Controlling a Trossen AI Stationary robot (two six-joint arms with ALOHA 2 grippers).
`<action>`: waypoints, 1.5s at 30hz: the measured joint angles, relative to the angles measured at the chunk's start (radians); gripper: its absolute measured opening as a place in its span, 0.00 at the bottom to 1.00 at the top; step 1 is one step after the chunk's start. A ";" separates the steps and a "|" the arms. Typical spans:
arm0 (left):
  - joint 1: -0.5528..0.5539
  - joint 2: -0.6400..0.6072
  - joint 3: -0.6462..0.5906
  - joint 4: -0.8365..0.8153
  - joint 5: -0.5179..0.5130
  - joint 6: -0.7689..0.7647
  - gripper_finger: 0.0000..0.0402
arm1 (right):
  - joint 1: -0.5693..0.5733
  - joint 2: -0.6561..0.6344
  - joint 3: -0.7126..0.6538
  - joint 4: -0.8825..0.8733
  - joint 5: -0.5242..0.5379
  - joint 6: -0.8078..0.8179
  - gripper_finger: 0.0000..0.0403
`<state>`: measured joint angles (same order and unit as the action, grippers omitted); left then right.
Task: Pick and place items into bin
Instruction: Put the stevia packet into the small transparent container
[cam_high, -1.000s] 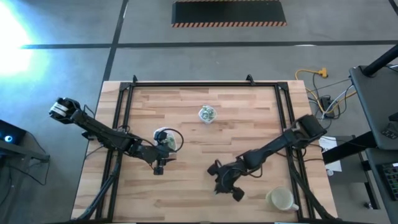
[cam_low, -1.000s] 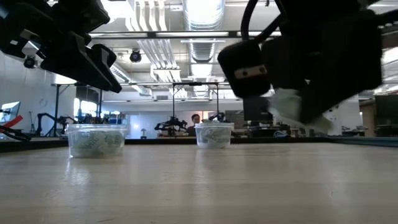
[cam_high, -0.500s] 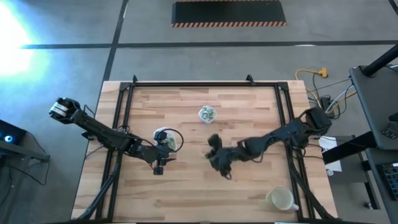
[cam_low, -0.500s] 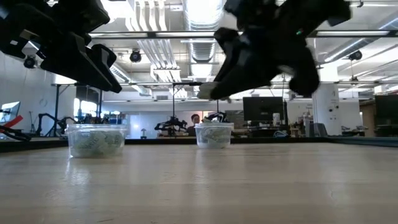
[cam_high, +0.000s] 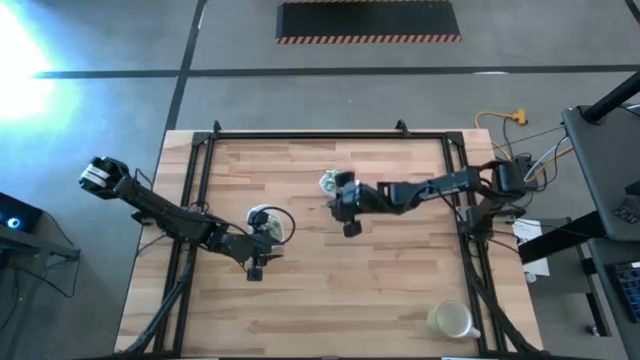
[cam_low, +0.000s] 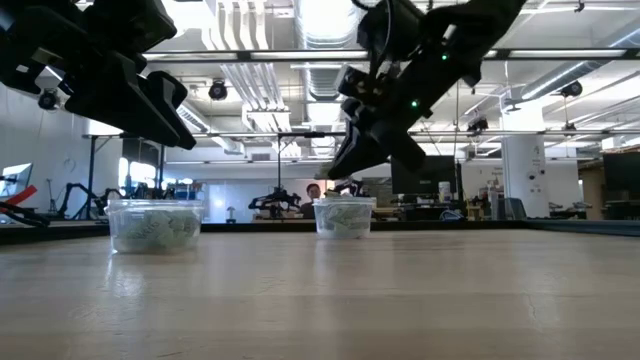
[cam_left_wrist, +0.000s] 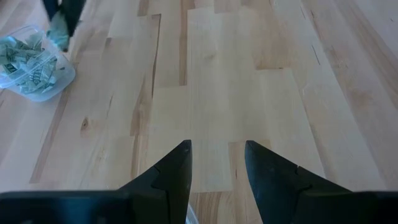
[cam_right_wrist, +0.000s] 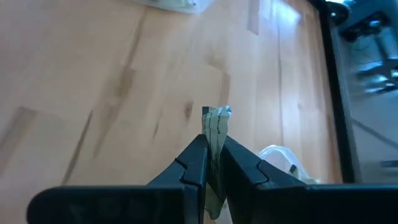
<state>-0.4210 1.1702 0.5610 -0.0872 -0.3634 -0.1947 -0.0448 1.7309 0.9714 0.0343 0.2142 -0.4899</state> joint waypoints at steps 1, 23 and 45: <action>0.000 0.000 0.000 0.000 0.000 0.000 0.33 | -0.020 0.000 0.000 0.004 -0.031 -0.003 0.08; 0.000 0.000 0.000 0.000 0.000 0.023 0.33 | -0.227 0.002 -0.003 0.084 -0.144 0.075 0.08; 0.000 0.000 0.000 0.000 0.000 0.023 0.33 | -0.270 -0.003 -0.029 0.128 -0.163 0.134 0.35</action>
<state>-0.4212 1.1702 0.5610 -0.0874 -0.3634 -0.1715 -0.3143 1.7276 0.9422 0.1623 0.0517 -0.3556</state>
